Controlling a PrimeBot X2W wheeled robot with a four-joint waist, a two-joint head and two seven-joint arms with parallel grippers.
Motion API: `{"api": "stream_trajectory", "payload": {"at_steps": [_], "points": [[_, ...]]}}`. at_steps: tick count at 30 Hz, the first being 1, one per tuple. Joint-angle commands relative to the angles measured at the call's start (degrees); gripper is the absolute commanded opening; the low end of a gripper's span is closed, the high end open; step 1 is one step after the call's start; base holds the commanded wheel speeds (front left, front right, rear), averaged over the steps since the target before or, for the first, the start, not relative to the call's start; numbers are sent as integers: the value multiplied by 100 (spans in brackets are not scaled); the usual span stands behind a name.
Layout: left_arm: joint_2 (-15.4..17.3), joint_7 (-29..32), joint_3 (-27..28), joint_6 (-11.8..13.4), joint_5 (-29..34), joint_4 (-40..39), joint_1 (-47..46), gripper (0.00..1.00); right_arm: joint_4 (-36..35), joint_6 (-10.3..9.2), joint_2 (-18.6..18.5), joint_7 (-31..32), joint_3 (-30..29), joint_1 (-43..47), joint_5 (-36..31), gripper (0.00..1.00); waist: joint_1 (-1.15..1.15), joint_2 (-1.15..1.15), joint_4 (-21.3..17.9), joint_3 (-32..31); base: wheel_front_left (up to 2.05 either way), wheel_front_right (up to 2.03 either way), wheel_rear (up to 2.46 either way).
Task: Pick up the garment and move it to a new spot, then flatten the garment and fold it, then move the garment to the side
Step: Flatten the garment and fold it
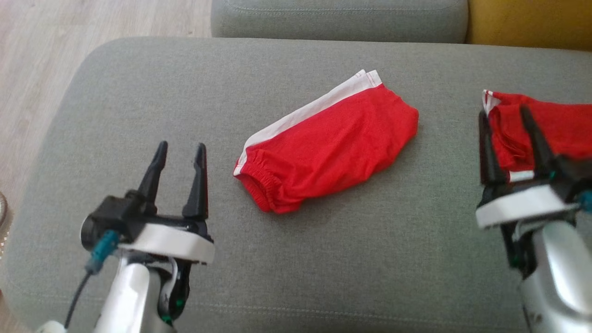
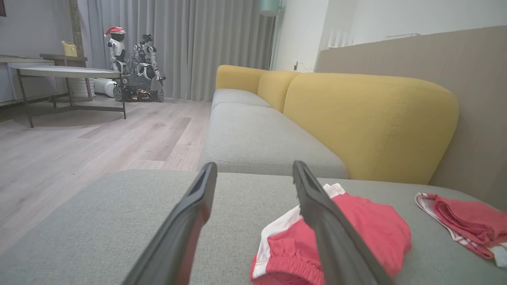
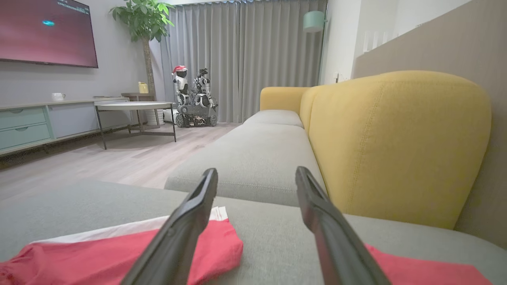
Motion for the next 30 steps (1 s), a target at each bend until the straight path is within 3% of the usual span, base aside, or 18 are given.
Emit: {"api": "stream_trajectory", "payload": {"at_steps": [1,7,17,20,30], "points": [[22,-29,132,-48,154,-273,-77,100,-276,37,95,-53,31,65,-156,100,1,0,-16,-21,0,0,0],[13,-29,78,26,63,-381,323,100,-426,37,425,-52,-133,538,-439,100,1,0,-78,-64,0,0,0],[11,-29,-109,71,28,-455,331,100,-447,37,584,221,-216,649,-301,100,1,0,25,-10,0,0,0],[11,-29,-182,75,-15,-470,254,100,-316,37,688,493,-279,560,63,100,1,0,150,124,0,0,0],[11,-29,-463,122,-197,-388,79,100,690,37,904,1993,-884,-307,2552,100,1,0,763,582,0,0,0]]}}
